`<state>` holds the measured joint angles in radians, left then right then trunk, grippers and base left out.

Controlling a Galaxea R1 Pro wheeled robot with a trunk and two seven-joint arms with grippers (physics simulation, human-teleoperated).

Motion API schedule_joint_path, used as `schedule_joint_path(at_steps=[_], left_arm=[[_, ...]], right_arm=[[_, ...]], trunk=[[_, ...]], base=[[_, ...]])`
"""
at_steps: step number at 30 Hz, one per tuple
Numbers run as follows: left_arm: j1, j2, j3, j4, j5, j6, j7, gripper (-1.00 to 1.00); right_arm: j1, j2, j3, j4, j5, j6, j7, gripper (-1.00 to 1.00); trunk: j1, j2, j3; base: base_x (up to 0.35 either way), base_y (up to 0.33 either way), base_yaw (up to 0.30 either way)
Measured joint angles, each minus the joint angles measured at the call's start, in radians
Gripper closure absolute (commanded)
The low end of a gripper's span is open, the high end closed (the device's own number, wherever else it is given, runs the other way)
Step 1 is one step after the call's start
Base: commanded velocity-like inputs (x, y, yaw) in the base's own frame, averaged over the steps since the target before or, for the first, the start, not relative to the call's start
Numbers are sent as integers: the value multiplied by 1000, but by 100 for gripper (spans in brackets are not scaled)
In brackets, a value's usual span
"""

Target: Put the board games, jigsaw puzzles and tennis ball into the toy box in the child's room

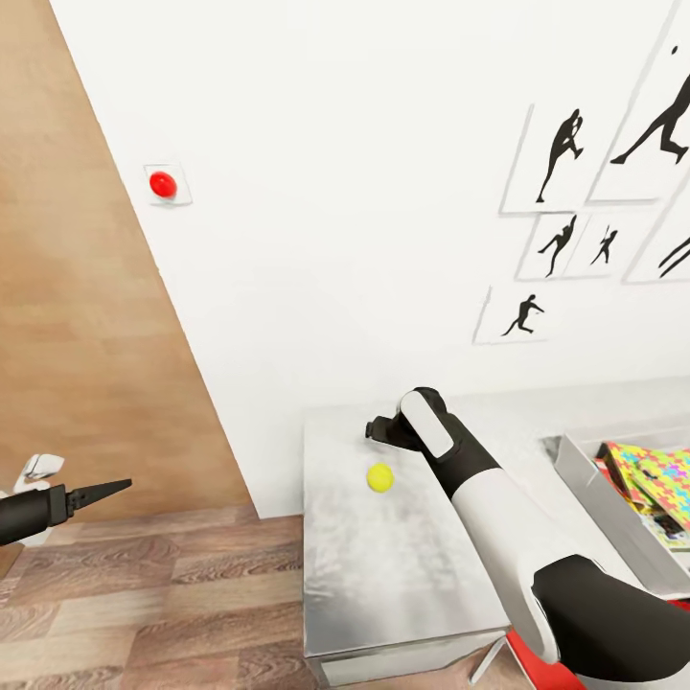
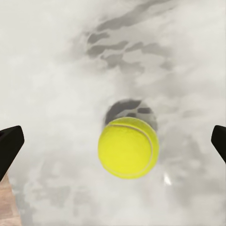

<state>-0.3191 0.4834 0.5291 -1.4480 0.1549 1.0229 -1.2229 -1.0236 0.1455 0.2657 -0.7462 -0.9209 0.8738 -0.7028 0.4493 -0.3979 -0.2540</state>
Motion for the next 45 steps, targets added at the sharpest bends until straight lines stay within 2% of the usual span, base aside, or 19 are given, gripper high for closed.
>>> schedule_joint_path(at_steps=[45], left_arm=[[0,0,0,0,0,0,1,-100]], right_arm=[[0,-4,1,62,0,1,1,-100]], trunk=[[0,0,-74]], base=[[20,9,0]])
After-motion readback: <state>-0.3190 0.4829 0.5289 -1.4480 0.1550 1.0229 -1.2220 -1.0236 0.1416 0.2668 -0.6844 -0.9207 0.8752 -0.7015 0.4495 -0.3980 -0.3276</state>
